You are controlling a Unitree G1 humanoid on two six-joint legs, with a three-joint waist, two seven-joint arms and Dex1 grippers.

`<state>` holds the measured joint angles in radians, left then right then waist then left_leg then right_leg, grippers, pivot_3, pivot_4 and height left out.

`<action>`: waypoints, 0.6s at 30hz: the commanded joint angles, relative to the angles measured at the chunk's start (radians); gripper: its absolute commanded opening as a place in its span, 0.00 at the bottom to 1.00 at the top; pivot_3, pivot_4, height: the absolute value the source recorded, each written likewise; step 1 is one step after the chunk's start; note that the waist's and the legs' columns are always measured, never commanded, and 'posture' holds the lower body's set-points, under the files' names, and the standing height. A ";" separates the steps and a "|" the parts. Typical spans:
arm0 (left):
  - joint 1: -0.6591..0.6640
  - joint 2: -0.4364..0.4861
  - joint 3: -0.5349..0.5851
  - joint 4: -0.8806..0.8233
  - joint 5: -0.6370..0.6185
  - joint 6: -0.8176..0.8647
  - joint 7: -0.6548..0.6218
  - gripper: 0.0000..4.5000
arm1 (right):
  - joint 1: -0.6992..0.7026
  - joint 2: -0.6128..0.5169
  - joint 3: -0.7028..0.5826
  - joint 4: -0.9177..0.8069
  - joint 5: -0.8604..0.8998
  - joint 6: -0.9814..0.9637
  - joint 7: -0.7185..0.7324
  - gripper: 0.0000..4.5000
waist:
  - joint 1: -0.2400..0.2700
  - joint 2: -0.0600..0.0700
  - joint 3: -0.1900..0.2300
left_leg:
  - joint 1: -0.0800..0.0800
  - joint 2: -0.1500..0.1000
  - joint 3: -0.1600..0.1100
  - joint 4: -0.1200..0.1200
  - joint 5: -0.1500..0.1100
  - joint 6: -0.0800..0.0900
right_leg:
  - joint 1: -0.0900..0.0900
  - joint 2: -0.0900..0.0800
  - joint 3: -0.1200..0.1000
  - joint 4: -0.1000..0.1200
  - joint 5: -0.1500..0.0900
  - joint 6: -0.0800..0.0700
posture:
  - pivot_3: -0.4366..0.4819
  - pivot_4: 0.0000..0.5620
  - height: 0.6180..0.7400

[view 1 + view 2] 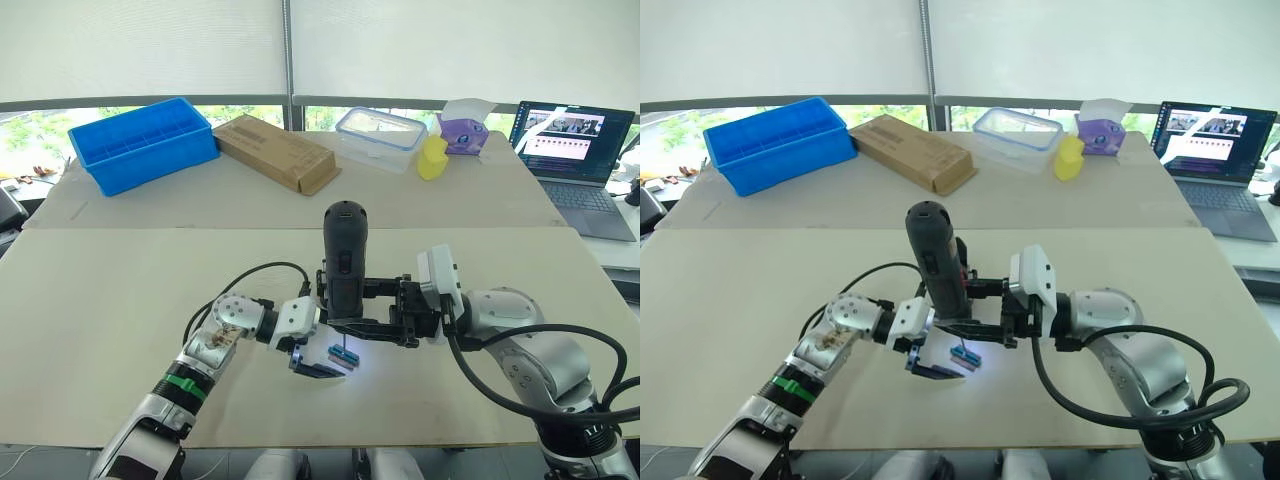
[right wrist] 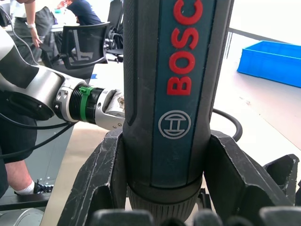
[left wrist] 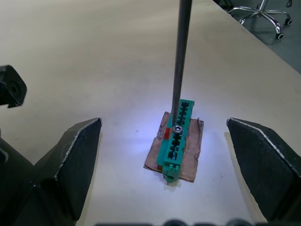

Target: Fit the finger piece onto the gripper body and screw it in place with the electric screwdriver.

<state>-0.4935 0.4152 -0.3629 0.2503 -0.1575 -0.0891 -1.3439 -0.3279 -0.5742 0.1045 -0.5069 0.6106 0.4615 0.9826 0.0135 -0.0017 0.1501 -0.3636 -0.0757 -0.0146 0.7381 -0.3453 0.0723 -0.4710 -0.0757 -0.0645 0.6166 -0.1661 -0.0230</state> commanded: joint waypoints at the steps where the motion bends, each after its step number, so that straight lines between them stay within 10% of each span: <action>1: -0.011 -0.004 0.005 -0.019 -0.002 -0.014 0.003 1.00 | -0.004 0.000 -0.017 -0.028 0.023 -0.012 0.003 0.43 | 0.000 0.000 0.000 | 0.000 0.000 0.000 0.000 0.000 0.000 | 0.000 0.000 0.000 0.000 0.000 0.000 | 0.48 0.27 1.00; 18: -0.010 -0.002 0.003 -0.026 -0.001 -0.009 0.002 1.00 | -0.005 0.006 -0.016 -0.035 0.036 -0.002 -0.001 0.43 | 0.000 0.000 0.000 | 0.000 0.000 0.000 0.000 0.000 0.000 | 0.000 0.000 0.000 0.000 0.000 0.000 | 0.48 0.27 1.00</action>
<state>-0.4938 0.4151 -0.3629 0.2503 -0.1576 -0.0890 -1.3440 -0.3265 -0.5739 0.1054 -0.5070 0.6132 0.4671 0.9810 0.0136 -0.0017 0.1501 -0.3636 -0.0757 -0.0146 0.7381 -0.3453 0.0723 -0.4710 -0.0757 -0.0645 0.6167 -0.1661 -0.0230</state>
